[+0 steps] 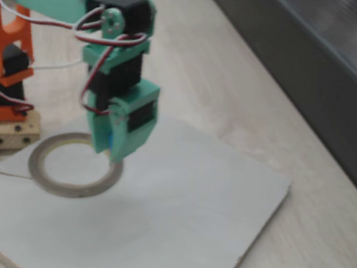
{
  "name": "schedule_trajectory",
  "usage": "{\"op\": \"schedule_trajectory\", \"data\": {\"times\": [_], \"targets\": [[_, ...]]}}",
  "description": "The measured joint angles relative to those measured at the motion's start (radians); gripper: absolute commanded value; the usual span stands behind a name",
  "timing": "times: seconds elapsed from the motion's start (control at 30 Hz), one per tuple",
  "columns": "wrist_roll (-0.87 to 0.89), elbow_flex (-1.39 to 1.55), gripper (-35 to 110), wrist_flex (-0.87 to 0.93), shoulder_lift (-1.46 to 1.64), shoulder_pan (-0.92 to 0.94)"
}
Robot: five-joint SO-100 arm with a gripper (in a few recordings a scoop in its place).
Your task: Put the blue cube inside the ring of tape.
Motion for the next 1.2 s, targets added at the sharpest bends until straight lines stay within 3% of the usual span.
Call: {"op": "schedule_trajectory", "data": {"times": [0.27, 0.9, 1.2], "targets": [[0.0, 0.04, 13, -0.002, 0.043, 0.146], [0.0, 0.704, 13, -0.002, 0.538, 0.141], [0.0, 0.756, 13, -0.002, 0.555, 0.144]]}}
